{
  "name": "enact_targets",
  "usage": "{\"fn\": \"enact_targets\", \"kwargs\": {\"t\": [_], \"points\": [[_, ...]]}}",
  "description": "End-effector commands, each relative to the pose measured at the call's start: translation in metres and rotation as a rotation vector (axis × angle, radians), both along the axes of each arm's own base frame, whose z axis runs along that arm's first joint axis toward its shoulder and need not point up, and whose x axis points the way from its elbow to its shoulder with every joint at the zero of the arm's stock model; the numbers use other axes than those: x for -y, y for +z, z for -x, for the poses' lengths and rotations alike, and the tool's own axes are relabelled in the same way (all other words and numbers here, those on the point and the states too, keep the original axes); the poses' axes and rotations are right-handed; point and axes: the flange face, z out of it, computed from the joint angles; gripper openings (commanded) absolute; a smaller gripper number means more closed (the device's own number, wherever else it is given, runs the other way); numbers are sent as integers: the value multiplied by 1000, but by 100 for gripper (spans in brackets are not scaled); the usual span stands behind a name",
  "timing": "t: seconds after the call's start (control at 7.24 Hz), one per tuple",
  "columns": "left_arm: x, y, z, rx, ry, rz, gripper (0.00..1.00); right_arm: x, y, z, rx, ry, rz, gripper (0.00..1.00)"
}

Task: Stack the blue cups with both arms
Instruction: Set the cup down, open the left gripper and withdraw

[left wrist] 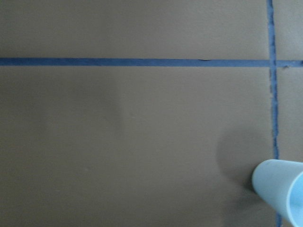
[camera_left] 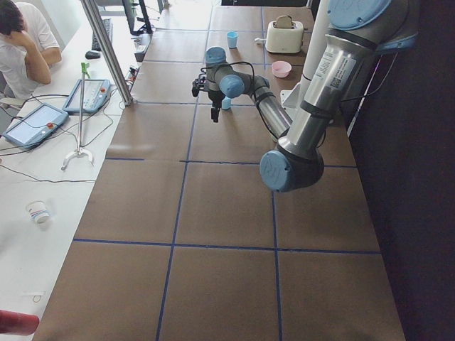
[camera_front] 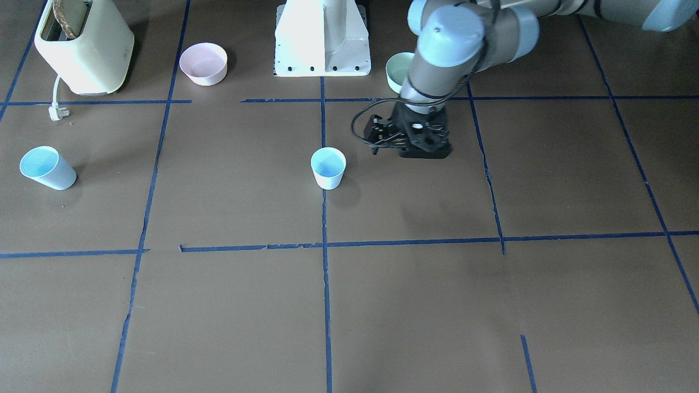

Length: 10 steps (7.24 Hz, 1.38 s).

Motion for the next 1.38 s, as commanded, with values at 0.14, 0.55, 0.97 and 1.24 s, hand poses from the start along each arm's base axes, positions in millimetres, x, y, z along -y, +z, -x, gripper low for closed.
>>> {"fn": "enact_targets", "kwargs": {"t": [0.14, 0.55, 0.97, 1.24], "points": [[1, 147, 215, 20, 129, -97, 100, 24, -38, 34, 33, 79, -4, 100], [-51, 307, 386, 66, 119, -96, 100, 20, -92, 87, 51, 112, 50, 100], [-71, 329, 405, -14, 61, -48, 100, -4, -83, 146, 26, 168, 24, 100], [-71, 326, 405, -16, 60, -53, 100, -16, -61, 161, 43, 194, -11, 100]]}}
